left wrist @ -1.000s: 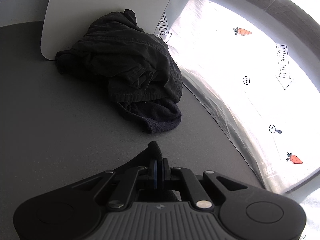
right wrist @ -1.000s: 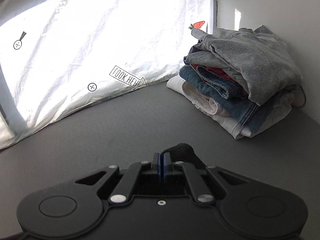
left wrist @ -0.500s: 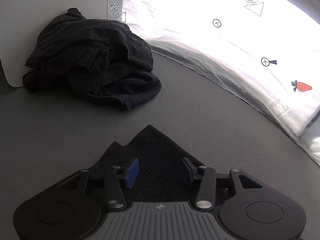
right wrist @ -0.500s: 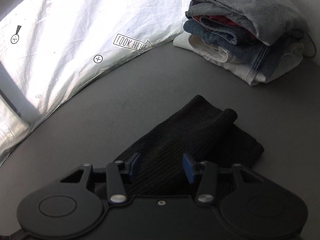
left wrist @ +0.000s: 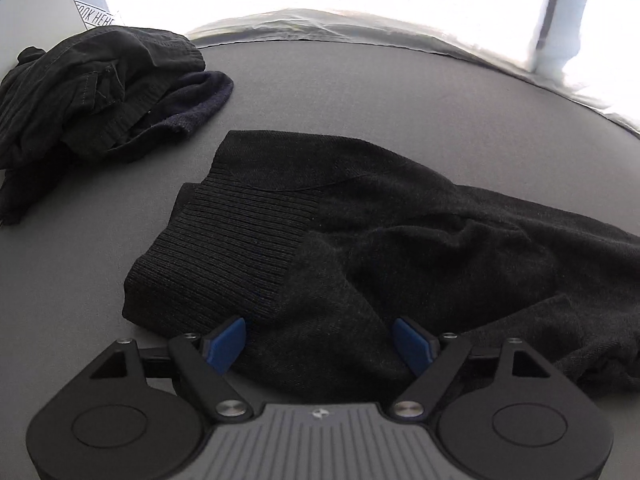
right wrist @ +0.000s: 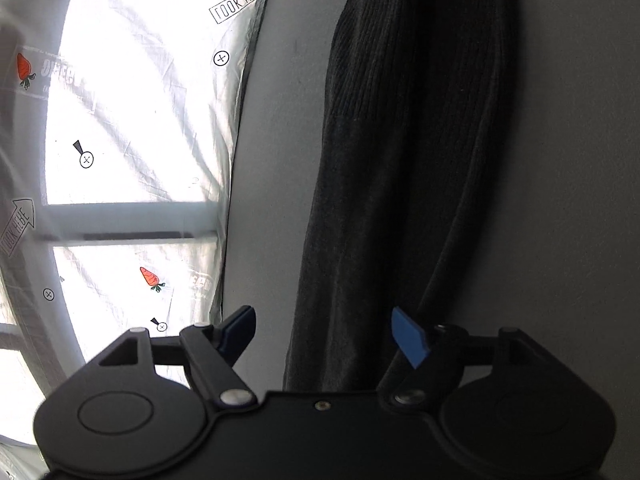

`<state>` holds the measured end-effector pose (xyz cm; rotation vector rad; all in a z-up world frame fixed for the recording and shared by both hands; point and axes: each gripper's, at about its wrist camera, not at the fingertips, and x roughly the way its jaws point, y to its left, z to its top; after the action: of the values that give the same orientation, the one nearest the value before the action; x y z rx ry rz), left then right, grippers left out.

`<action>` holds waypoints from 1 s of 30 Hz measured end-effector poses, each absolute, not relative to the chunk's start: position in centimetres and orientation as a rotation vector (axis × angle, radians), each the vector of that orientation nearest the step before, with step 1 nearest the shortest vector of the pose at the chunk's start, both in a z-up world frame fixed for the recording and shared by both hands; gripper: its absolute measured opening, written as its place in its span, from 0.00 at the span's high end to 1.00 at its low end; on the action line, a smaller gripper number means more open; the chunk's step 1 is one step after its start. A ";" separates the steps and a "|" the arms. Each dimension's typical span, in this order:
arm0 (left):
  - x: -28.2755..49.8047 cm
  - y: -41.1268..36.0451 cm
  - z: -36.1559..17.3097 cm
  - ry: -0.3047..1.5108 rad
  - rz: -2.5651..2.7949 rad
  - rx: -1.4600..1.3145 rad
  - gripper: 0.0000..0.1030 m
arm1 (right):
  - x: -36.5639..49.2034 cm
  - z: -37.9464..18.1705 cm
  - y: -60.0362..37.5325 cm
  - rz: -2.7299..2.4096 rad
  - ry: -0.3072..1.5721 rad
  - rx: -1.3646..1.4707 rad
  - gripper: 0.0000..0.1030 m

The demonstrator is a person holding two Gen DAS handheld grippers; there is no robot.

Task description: Fold clothes

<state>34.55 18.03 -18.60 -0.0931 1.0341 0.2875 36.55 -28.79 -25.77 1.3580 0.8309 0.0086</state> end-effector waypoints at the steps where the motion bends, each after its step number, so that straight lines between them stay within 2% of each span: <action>1: 34.6 18.2 -18.7 1.041 0.270 -0.083 0.16 | 36.5 -25.8 -27.5 0.033 0.844 1.344 0.25; 6: 35.1 18.7 -18.8 1.075 0.183 -0.059 0.06 | 37.0 -25.8 -21.0 0.145 0.935 1.241 0.25; 19: 34.1 19.0 -18.7 1.103 0.086 -0.054 0.03 | 40.9 -25.7 -10.3 0.388 1.078 1.158 0.23; 25: 32.6 19.9 -19.1 1.112 0.081 -0.122 0.01 | 39.8 -25.7 -9.1 0.422 1.085 1.177 0.22; 27: 32.0 19.8 -19.2 1.100 0.069 -0.095 0.01 | 39.2 -26.0 -9.0 0.424 1.088 1.206 0.31; 30: 31.6 19.7 -19.2 1.099 0.074 -0.080 0.01 | 38.5 -26.5 -8.9 0.426 1.091 1.250 0.37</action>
<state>31.62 19.73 -19.20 -0.0801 1.0993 0.0744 38.48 -8.88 -26.53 1.2496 1.0914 0.4263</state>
